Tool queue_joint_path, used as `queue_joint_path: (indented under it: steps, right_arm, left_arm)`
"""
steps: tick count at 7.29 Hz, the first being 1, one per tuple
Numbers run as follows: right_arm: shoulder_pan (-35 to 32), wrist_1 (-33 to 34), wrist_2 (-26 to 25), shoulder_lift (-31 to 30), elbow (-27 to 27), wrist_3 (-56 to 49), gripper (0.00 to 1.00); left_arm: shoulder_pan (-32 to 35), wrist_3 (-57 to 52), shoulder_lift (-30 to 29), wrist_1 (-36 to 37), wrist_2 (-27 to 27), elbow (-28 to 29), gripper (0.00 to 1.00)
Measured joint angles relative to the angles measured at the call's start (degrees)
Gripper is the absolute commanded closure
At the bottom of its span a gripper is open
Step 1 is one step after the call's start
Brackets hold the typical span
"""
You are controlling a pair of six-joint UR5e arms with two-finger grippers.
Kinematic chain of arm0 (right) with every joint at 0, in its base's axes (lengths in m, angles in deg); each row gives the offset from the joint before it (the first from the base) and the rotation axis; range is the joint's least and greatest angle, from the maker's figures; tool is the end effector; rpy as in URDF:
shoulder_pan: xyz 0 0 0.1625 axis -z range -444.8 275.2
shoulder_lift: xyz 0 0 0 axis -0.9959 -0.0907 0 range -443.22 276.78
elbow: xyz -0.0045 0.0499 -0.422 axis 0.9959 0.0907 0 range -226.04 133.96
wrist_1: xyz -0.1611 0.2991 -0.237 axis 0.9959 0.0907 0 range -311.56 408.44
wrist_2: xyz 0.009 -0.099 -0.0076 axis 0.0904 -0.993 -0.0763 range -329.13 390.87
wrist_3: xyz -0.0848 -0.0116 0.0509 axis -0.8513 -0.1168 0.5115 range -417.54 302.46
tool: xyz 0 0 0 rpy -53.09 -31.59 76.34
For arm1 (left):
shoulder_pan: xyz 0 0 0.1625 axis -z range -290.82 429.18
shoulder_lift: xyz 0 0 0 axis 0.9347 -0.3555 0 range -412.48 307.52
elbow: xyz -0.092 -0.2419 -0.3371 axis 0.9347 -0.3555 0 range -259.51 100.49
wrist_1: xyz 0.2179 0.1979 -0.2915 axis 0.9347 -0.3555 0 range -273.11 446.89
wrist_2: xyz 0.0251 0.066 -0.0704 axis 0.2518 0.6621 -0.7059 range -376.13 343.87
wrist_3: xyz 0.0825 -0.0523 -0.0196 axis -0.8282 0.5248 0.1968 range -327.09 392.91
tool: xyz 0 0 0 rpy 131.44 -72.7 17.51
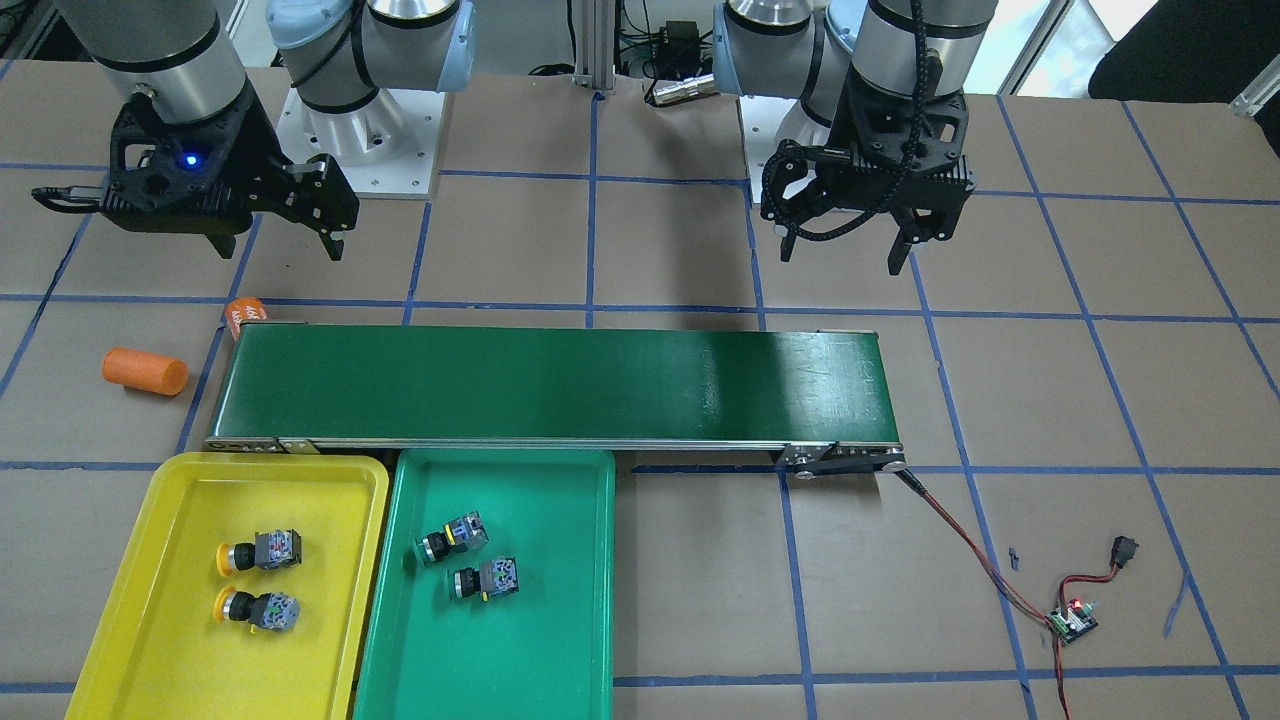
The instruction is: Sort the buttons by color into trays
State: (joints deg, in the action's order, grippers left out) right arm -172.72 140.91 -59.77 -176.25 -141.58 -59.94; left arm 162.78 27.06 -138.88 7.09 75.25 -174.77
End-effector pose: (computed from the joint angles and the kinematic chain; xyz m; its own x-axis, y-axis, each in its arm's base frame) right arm 0.1151 -0.4735 0.4700 -0.9999 -0.0058 0.0110 -0.0058 1.0000 0.0011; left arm -0.1607 -0.4695 0.4916 -0.9864 0.1595 -0.0388 0.1635 0.9758 -0.1453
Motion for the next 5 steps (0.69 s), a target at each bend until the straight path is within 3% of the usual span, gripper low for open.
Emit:
queue_joint_path:
  steps: [5]
  right_arm:
    - [-0.06, -0.17, 0.07, -0.67, 0.0, -0.25, 0.0]
  left_arm:
    - [0.0, 1.14, -0.16, -0.86, 0.11, 0.67, 0.0]
